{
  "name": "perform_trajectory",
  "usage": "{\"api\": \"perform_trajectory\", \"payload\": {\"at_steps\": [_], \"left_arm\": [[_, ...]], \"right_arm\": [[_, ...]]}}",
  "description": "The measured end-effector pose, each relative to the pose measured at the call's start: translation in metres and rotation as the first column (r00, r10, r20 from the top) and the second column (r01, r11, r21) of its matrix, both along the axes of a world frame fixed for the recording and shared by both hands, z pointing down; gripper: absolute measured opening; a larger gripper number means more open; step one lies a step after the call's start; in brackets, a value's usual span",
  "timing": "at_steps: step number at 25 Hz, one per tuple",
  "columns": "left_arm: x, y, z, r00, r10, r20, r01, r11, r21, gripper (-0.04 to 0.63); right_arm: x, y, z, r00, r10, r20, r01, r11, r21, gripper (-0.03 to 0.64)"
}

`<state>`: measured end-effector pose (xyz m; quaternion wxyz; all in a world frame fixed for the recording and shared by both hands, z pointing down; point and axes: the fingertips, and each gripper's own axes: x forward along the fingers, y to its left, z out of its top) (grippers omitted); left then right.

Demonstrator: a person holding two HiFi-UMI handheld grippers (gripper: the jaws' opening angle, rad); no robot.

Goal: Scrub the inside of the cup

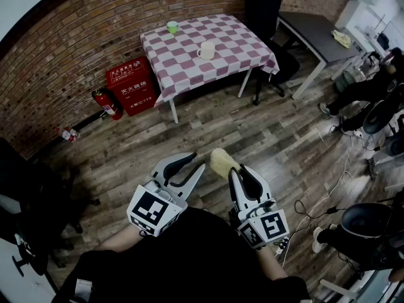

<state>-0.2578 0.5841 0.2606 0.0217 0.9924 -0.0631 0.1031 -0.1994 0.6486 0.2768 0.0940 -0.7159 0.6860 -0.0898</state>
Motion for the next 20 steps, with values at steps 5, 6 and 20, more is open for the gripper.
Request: {"api": "perform_trajectory", "payload": {"at_steps": [5, 6, 20], "left_arm": [[0.003, -0.005, 0.003, 1.0, 0.001, 0.0, -0.001, 1.0, -0.007, 0.103], [0.004, -0.006, 0.003, 1.0, 0.001, 0.0, -0.001, 1.0, -0.007, 0.103], [0.01, -0.057, 0.038, 0.991, -0.068, 0.112, 0.081, 0.99, -0.112, 0.103]], "right_arm": [[0.003, -0.007, -0.009, 1.0, 0.002, 0.007, -0.002, 1.0, 0.008, 0.084], [0.005, -0.008, -0.006, 1.0, 0.003, 0.001, -0.003, 1.0, -0.006, 0.084], [0.016, -0.067, 0.02, 0.988, -0.077, 0.131, 0.088, 0.992, -0.085, 0.084]]}}
